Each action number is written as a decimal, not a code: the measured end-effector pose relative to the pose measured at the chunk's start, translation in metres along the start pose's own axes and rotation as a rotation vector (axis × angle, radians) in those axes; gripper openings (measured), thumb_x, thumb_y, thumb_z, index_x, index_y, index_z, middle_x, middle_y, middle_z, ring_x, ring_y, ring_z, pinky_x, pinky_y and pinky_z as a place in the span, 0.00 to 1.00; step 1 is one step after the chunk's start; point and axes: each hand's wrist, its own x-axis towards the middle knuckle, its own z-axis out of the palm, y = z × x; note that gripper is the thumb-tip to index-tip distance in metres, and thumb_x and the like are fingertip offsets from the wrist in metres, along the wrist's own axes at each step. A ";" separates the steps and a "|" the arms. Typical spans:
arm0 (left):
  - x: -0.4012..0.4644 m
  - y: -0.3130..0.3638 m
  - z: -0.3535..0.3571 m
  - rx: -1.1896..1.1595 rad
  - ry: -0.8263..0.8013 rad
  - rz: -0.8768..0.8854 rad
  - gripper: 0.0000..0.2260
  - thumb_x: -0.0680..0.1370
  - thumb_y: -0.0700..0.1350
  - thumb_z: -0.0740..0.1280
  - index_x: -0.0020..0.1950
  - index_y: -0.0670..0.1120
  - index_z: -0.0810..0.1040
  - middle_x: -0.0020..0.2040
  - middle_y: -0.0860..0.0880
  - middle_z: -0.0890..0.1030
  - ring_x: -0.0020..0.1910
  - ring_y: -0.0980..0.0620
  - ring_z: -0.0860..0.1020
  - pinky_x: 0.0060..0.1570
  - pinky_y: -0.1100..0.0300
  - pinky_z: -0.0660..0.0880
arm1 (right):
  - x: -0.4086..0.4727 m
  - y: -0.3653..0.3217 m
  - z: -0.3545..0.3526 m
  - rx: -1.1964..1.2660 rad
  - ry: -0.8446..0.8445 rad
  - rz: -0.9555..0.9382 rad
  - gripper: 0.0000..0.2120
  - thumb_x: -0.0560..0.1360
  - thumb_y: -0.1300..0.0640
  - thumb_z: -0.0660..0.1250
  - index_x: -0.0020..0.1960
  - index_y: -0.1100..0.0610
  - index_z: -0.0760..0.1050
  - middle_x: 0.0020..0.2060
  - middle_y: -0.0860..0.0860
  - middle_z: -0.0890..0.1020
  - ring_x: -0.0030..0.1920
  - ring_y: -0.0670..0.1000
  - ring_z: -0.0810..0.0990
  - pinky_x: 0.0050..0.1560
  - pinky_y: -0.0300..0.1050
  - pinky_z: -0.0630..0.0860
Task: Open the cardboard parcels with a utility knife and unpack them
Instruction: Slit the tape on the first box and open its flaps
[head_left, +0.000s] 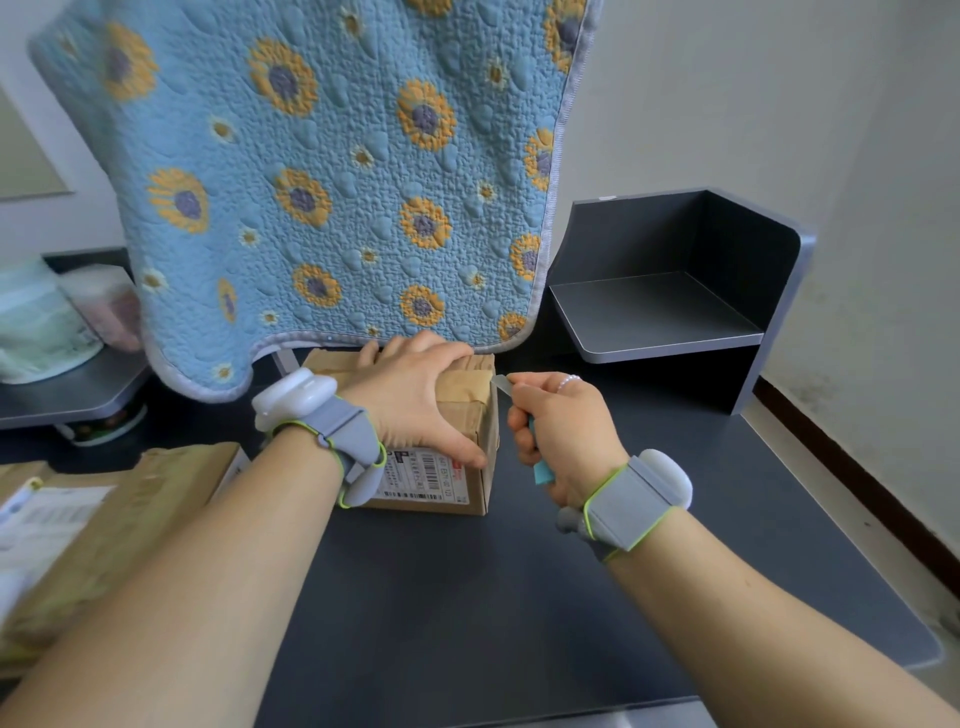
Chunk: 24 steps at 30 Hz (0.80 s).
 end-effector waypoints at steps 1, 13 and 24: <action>0.000 0.000 0.000 -0.003 0.000 -0.003 0.53 0.49 0.73 0.66 0.71 0.59 0.57 0.67 0.56 0.62 0.66 0.50 0.60 0.69 0.48 0.54 | -0.001 0.000 0.000 -0.004 0.000 0.002 0.08 0.77 0.63 0.57 0.46 0.56 0.74 0.24 0.50 0.72 0.19 0.44 0.65 0.18 0.33 0.62; -0.001 0.002 0.001 -0.005 0.007 -0.031 0.53 0.49 0.73 0.65 0.72 0.58 0.56 0.68 0.55 0.62 0.68 0.49 0.60 0.69 0.45 0.53 | -0.010 0.000 0.000 -0.105 -0.048 -0.012 0.10 0.76 0.65 0.57 0.43 0.55 0.74 0.22 0.49 0.72 0.20 0.45 0.65 0.18 0.33 0.62; 0.000 0.002 0.002 -0.011 -0.001 -0.041 0.53 0.49 0.73 0.65 0.71 0.58 0.57 0.67 0.55 0.62 0.67 0.49 0.60 0.68 0.45 0.54 | -0.009 -0.004 -0.002 -0.093 -0.080 0.015 0.09 0.77 0.65 0.58 0.43 0.56 0.75 0.22 0.49 0.72 0.19 0.45 0.64 0.17 0.33 0.61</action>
